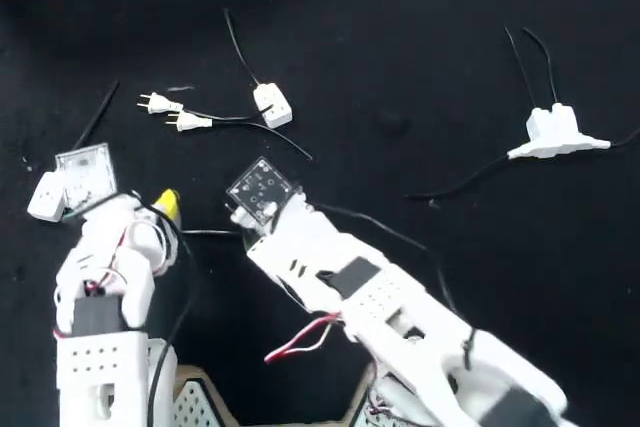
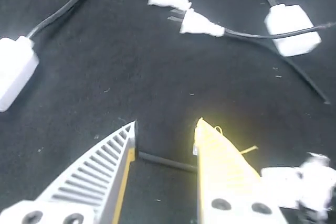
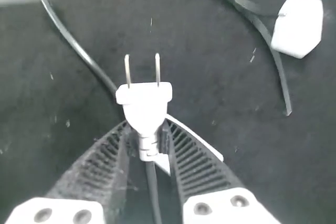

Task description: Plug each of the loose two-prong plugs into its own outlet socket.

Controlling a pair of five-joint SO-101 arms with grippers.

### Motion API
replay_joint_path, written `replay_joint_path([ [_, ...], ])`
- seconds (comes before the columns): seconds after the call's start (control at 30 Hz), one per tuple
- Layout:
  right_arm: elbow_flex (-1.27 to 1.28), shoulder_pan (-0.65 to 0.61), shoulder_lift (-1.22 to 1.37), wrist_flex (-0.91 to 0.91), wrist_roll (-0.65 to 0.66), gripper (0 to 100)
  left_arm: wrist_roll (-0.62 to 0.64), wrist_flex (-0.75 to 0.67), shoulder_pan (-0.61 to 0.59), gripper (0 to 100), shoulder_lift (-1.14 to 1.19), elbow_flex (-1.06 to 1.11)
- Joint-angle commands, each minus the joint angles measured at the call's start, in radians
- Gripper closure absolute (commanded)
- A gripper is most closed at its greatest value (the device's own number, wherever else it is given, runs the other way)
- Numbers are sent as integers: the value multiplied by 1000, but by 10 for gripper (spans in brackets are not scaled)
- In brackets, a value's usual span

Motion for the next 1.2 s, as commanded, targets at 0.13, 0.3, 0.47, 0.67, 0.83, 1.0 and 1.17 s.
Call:
replay_joint_path([
  [0.13,-133,-63,143,-20,-5,988,-35,29,70,812,-195,44],
  [0.3,-134,-103,77,54,-5,988,-37,28,122,812,-226,71],
  [0.47,-97,-114,-62,106,-6,988,-37,28,131,812,-226,73],
  [0.67,-51,-115,-180,107,-81,988,-66,25,134,812,-226,88],
  [0.83,-28,-115,-237,104,-114,988,-71,25,134,812,-226,97],
  [1.0,-28,-117,-271,107,-153,988,-72,28,180,812,-226,105],
  [1.17,-25,-117,-294,112,-195,988,-103,21,214,812,-226,125],
])
